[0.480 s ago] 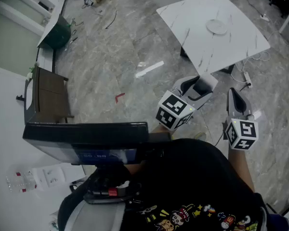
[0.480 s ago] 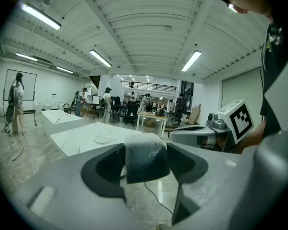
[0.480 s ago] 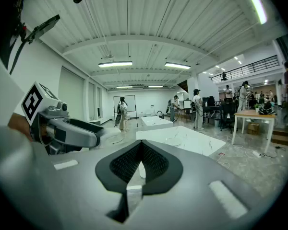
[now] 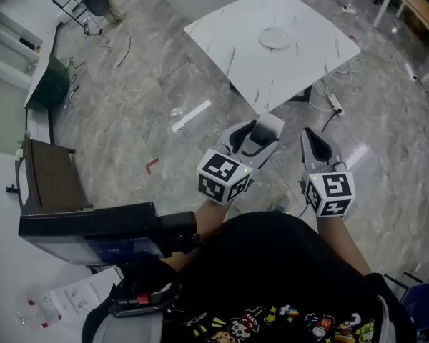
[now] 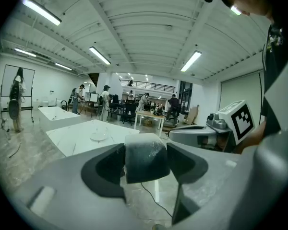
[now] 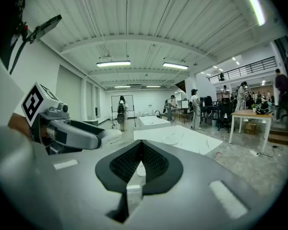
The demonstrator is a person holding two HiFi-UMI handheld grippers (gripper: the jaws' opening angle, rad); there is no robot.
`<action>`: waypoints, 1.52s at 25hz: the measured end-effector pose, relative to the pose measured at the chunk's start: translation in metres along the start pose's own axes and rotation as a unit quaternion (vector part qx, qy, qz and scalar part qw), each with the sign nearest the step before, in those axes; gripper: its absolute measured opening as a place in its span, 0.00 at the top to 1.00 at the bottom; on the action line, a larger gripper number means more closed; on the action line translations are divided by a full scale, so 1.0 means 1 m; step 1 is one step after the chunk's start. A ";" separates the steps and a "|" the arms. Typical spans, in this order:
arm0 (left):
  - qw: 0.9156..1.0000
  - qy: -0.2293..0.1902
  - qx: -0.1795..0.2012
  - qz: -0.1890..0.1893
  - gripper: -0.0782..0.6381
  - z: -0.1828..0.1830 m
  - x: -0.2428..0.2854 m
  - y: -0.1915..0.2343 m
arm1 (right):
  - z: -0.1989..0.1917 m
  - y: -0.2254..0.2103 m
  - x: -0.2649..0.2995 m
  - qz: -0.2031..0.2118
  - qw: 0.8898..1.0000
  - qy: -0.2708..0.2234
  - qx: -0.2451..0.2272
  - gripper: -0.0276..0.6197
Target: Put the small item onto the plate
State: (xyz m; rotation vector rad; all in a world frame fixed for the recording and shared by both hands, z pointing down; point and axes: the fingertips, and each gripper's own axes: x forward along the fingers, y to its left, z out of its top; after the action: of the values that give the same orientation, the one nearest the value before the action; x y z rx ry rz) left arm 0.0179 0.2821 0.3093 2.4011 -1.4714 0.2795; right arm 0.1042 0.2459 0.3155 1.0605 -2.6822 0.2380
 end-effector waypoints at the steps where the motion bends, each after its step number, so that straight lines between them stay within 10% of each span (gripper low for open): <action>1: 1.000 0.001 -0.002 -0.001 0.50 -0.001 0.005 -0.002 | -0.002 -0.004 -0.001 -0.001 1.000 0.002 -0.001 0.92; 22: 0.999 0.018 -0.008 0.044 0.50 0.002 0.114 -0.015 | -0.023 -0.105 0.036 0.041 0.999 0.016 -0.011 0.92; 38: 0.999 0.037 -0.032 0.000 0.50 0.025 0.197 0.101 | -0.003 -0.141 0.166 0.015 0.998 0.058 -0.002 0.92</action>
State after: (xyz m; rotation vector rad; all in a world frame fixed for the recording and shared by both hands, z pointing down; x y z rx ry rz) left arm 0.0171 0.0671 0.3660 2.3155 -1.4248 0.3139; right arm 0.0847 0.0371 0.3748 0.9752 -2.5955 0.2909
